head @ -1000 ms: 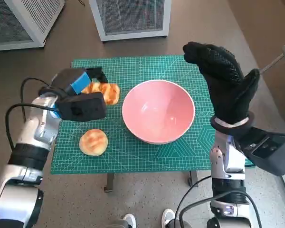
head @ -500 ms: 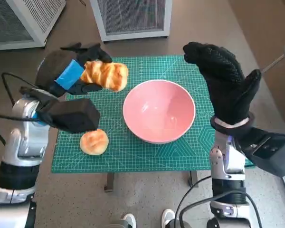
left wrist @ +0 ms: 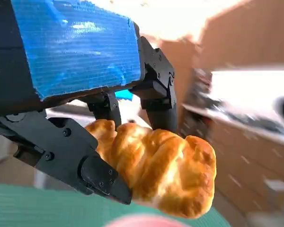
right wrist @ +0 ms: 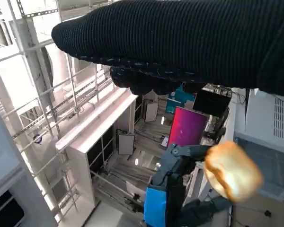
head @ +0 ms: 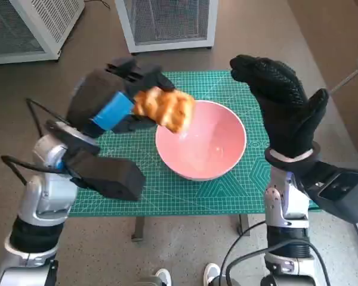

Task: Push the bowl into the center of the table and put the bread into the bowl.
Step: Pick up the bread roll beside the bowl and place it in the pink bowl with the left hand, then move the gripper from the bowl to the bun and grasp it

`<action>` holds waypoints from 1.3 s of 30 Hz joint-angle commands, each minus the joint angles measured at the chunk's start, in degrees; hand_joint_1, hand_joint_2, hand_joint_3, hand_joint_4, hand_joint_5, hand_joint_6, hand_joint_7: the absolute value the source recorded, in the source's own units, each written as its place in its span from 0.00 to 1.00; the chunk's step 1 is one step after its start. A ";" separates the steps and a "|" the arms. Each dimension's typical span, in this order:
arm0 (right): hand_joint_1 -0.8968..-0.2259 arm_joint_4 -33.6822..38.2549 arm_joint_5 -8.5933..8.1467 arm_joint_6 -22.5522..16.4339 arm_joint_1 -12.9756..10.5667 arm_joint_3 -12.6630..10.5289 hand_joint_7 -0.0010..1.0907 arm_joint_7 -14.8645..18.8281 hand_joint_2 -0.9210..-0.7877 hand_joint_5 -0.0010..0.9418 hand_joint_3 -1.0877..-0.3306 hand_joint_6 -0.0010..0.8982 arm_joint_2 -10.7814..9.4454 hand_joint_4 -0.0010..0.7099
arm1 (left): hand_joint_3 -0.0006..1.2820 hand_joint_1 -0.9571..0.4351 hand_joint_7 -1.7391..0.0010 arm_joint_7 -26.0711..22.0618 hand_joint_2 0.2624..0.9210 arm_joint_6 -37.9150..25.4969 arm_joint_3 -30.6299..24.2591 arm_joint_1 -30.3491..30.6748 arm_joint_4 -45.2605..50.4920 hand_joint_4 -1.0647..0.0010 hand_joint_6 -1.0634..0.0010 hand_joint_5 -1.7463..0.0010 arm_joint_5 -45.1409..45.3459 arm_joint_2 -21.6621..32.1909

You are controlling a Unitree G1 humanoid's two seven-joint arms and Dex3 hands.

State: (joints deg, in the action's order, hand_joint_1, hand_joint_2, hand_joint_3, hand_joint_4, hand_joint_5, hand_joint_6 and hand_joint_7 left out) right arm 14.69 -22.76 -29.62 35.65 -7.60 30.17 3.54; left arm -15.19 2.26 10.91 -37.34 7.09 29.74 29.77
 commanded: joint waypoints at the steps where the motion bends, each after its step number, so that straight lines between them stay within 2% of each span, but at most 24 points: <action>1: 0.72 0.13 -0.76 0.73 -1.44 -0.05 0.78 0.79 0.40 0.14 0.72 0.30 0.40 0.83 | 0.02 0.69 0.35 -0.50 0.99 3.61 1.59 -0.13 -2.50 0.25 0.39 0.39 -0.34 -0.57; 8: 0.72 -0.02 -0.96 0.74 -1.79 -0.28 0.77 1.14 0.40 0.15 0.73 0.30 0.79 0.83 | 0.03 0.69 0.32 0.21 1.00 8.10 3.58 -1.32 -8.65 0.29 0.42 0.38 -0.11 -2.31; 10: 0.71 -0.02 -0.98 0.69 -1.90 -0.34 0.76 1.21 0.34 0.15 0.75 0.31 0.88 0.83 | 0.05 0.69 0.30 -0.05 1.00 8.06 3.76 -1.35 -9.72 0.32 0.45 0.36 -0.39 -3.08; 12: 0.71 -0.03 -0.99 0.61 -2.00 -0.38 0.75 1.25 0.31 0.15 0.77 0.31 0.95 0.83 | 0.10 0.69 0.26 -0.65 1.00 7.35 3.81 -1.13 -10.40 0.40 0.49 0.32 -0.94 -3.88; 13: 0.71 -0.04 -0.98 0.58 -2.04 -0.38 0.75 1.25 0.30 0.15 0.77 0.31 0.97 0.83 | 0.12 0.64 0.25 -0.93 1.00 6.95 3.81 -1.01 -10.61 0.45 0.51 0.36 -1.16 -4.21; 14: 0.71 -0.08 -0.97 0.54 -2.10 -0.40 0.75 1.25 0.28 0.15 0.78 0.31 1.00 0.83 | 0.15 0.57 0.22 -1.37 1.00 6.23 3.88 -0.81 -10.80 0.51 0.52 0.45 -1.33 -4.59; 15: 0.71 -0.12 -0.95 0.51 -2.14 -0.39 0.75 1.24 0.27 0.15 0.78 0.31 0.99 0.83 | 0.14 0.60 0.37 -1.68 0.93 5.76 3.90 -0.66 -10.91 0.56 0.59 0.55 -1.43 -4.84; 16: 0.71 -0.16 -0.99 0.54 -2.18 -0.41 0.74 1.23 0.26 0.15 0.79 0.31 1.00 0.83 | 0.13 0.62 0.44 -1.90 0.92 5.49 4.04 -0.49 -11.06 0.57 0.60 0.60 -1.35 -5.02; 18: 0.71 -0.28 -1.06 0.63 -2.27 -0.40 0.74 1.22 0.20 0.15 0.81 0.31 0.97 0.83 | 0.07 0.64 0.66 -2.07 0.90 5.32 4.32 -0.31 -11.25 0.58 0.61 0.79 -0.86 -5.14; 19: 0.71 -0.41 -1.11 0.66 -2.35 -0.39 0.73 1.26 0.16 0.15 0.82 0.31 0.97 0.83 | 0.05 0.63 0.73 -1.97 0.89 5.32 4.54 -0.26 -11.33 0.58 0.61 0.85 -0.24 -5.05; 22: 0.71 -0.67 -1.25 0.70 -2.56 -0.34 0.73 1.34 0.11 0.14 0.84 0.32 0.98 0.83 | 0.02 0.61 0.83 -1.59 0.88 5.28 4.78 -0.06 -11.05 0.59 0.62 0.94 1.16 -4.65; 25: 0.71 -0.58 -1.46 0.47 -2.71 -0.32 0.72 1.59 0.05 0.14 0.85 0.31 0.97 0.82 | 0.01 0.57 0.88 -0.54 0.87 5.71 4.90 0.30 -10.34 0.62 0.63 0.98 3.39 -3.80; 32: 0.72 -0.10 -1.36 -0.11 -2.61 -0.24 0.72 1.66 0.00 0.13 0.84 0.30 1.00 0.82 | 0.00 0.40 0.93 0.68 0.86 7.44 3.89 1.11 -9.07 0.81 0.72 1.00 4.79 -2.79; 39: 0.72 0.13 -0.95 -0.63 -2.49 0.13 0.73 1.57 0.00 0.13 0.83 0.30 0.84 0.82 | 0.00 0.34 0.95 0.04 0.87 8.93 1.97 2.36 -6.84 0.87 0.77 1.00 2.42 -1.75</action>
State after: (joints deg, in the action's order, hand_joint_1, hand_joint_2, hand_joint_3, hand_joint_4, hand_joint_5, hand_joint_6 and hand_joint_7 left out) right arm 14.15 -24.28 -30.26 34.30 -7.69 31.37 4.37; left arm -15.19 10.11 14.14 -36.02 -1.50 33.38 27.10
